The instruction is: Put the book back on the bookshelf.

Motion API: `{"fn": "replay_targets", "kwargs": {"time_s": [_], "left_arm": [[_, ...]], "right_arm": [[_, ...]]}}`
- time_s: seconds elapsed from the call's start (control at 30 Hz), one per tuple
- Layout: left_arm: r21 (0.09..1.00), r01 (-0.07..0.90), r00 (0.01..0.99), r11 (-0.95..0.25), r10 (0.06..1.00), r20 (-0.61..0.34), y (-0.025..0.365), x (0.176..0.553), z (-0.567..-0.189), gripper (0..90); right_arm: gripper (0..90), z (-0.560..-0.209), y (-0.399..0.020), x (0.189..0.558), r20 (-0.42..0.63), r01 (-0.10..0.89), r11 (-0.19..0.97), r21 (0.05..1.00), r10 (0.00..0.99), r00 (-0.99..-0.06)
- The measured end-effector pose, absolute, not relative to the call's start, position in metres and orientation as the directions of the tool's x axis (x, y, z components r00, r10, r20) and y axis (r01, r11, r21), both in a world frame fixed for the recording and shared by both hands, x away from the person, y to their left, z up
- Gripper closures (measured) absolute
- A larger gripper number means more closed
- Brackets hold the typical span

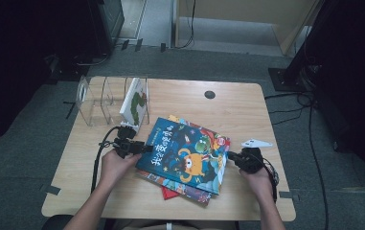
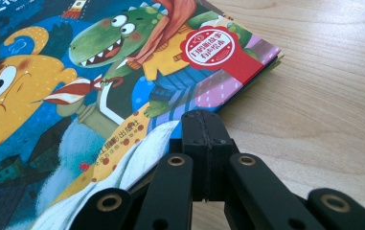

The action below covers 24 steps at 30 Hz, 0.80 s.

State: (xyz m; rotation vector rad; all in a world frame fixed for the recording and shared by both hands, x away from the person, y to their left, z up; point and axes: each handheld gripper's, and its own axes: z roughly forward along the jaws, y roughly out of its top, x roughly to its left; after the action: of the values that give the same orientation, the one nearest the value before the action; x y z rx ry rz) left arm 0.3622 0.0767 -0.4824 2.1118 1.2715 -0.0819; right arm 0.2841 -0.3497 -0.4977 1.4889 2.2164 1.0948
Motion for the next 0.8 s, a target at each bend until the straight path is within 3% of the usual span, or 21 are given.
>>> {"fn": "replay_targets", "kwargs": {"time_s": [0.37,0.8], "left_arm": [[0.483,0.834,0.492,-0.266,0.755,-0.434,0.080,0.369,-0.486,51.1],[0.463,0.846,0.486,-0.263,0.737,-0.470,0.076,0.377,-0.490,45.2]], "right_arm": [[90.0,-0.498,-0.344,0.284,0.178,0.675,0.206,0.709,0.873,-0.454],[90.0,-0.499,-0.344,0.283,0.175,0.674,0.210,0.708,0.872,-0.457]]}}
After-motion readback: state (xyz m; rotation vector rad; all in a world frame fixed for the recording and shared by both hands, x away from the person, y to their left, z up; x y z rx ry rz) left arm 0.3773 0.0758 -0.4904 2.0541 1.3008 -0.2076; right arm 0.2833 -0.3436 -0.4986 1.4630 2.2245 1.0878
